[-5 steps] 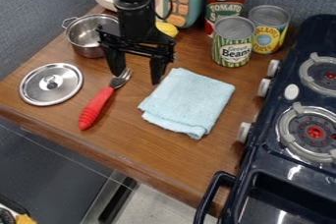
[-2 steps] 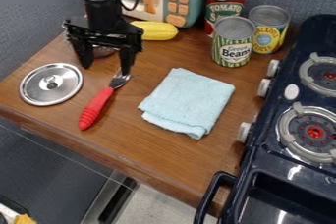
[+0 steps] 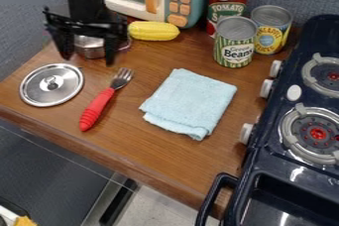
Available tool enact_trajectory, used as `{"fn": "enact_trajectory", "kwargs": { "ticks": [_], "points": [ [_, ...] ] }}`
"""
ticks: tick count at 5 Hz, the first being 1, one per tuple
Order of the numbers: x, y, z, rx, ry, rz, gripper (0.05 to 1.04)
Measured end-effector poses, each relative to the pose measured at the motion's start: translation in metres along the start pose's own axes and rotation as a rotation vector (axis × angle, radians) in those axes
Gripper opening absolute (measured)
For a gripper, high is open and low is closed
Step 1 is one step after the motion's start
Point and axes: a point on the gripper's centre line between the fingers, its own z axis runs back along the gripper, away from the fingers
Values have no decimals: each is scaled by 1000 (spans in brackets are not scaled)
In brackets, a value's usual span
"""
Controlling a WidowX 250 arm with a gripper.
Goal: Rotate the red fork and place it on the blue cloth
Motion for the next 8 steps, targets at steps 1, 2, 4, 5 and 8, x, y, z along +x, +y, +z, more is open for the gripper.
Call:
{"fn": "enact_trajectory", "kwargs": {
  "ticks": [1,2,4,5,8],
  "points": [
    [-4,4,1,22,26,37,999],
    [-2,3,2,9,24,-14,999],
    [20,-34,-23,-49,68,-323,999],
    [27,-56,-31,-87,113,-498,999],
    [9,-47,-30,-83,135,-369,999]
  ]
}}
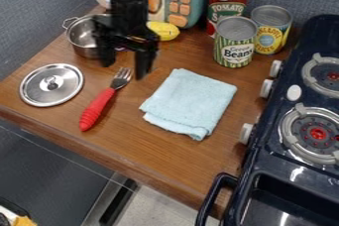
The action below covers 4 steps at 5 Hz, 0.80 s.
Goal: Rotate the red fork and place it on the blue cloth
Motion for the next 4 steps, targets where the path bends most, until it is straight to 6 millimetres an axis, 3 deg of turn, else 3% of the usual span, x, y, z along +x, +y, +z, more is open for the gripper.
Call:
{"fn": "enact_trajectory", "kwargs": {
  "ticks": [4],
  "points": [
    [-16,5,-13,62,8,60,999]
  ]
}}
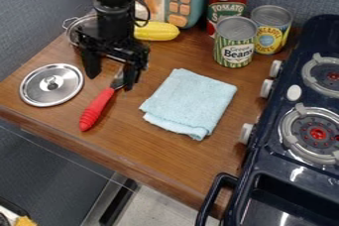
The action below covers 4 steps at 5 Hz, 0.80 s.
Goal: Rotate the red fork and place it on the blue cloth
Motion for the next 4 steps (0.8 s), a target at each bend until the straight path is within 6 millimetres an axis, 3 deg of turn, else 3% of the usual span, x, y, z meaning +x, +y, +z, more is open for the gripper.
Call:
{"fn": "enact_trajectory", "kwargs": {
  "ticks": [1,2,4],
  "points": [
    [-4,-5,-26,-25,-15,-30,999],
    [3,-3,-37,-23,-3,-56,1002],
    [5,-4,-46,-30,29,-46,998]
  ]
}}
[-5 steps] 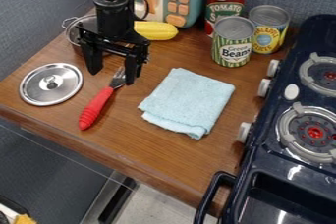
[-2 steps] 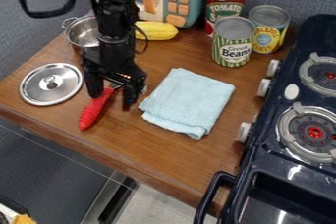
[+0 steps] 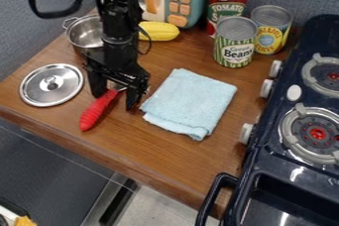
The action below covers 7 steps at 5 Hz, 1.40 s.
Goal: Rotate the red fork and place it on the blue cloth
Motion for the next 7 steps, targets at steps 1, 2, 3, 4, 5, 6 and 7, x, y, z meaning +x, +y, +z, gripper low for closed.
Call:
{"fn": "enact_trajectory", "kwargs": {
  "ticks": [1,2,3,4,5,6,7],
  "points": [
    [-1,2,1,7,10,10,998],
    [-2,1,1,6,19,7,998],
    [-3,0,2,-1,31,-14,998],
    [-1,-5,2,-14,16,-39,922],
    [2,-11,0,-31,-15,-80,626],
    [5,-18,3,-32,-49,-102,370],
    [5,-21,3,-41,-52,-95,335]
  ]
}}
